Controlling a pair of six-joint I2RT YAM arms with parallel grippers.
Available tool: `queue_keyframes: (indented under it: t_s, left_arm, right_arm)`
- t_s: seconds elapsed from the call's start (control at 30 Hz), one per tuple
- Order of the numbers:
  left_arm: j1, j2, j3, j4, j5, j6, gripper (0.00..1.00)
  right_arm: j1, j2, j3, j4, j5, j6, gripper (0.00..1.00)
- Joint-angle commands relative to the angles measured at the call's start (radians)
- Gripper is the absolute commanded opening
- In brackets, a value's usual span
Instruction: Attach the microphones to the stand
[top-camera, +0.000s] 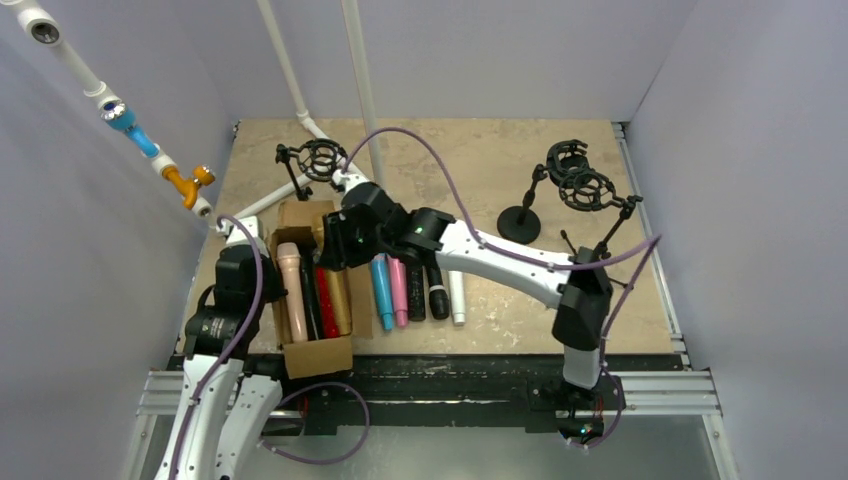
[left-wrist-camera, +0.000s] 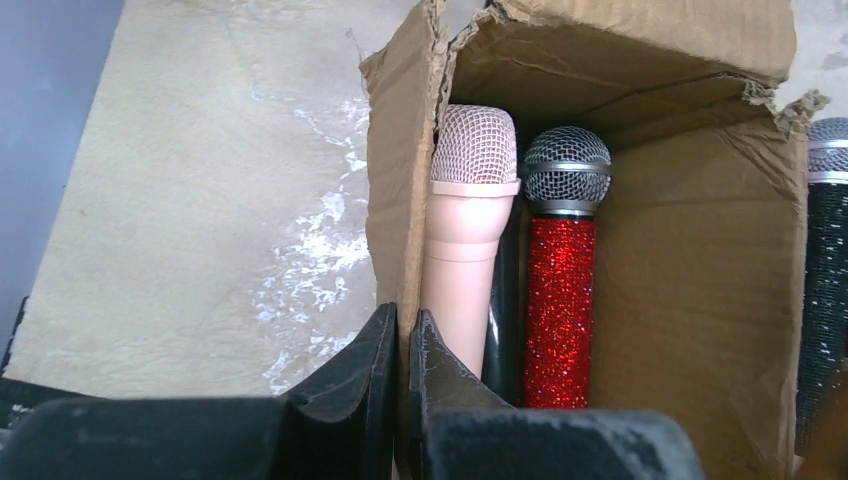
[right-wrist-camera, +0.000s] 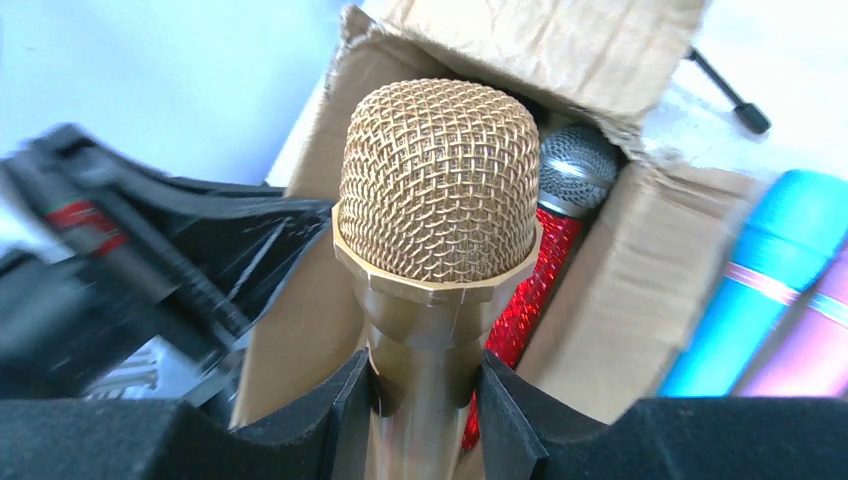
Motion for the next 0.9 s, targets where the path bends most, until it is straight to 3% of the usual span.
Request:
queue_keyframes:
  t_s: [0.0, 0.2, 0.47, 0.63, 0.87]
  left_arm:
    - [0.003, -0.010, 0.027, 0.082, -0.039, -0.014, 0.00]
    - [0.003, -0.014, 0.035, 0.076, -0.043, -0.009, 0.00]
    - [0.003, -0.021, 0.035, 0.076, -0.034, 0.001, 0.00]
    - [0.003, -0.029, 0.033, 0.076, -0.022, 0.001, 0.00]
    - [0.003, -0.036, 0.033, 0.073, -0.010, 0.004, 0.00]
  right_arm:
    - [-0.048, -0.147, -0.075, 0.014, -0.052, -0.033, 0.00]
    - [-0.110, -0.281, -0.205, -0.006, -0.056, -0.048, 0.00]
    - [-0.320, -0.445, -0.454, -0.106, 0.008, -0.132, 0.00]
    - [-0.411, -0.484, -0.605, -0.126, 0.127, -0.166, 0.00]
    - [-0.493, -0.455, -0.718, -0.070, 0.172, -0.177, 0.00]
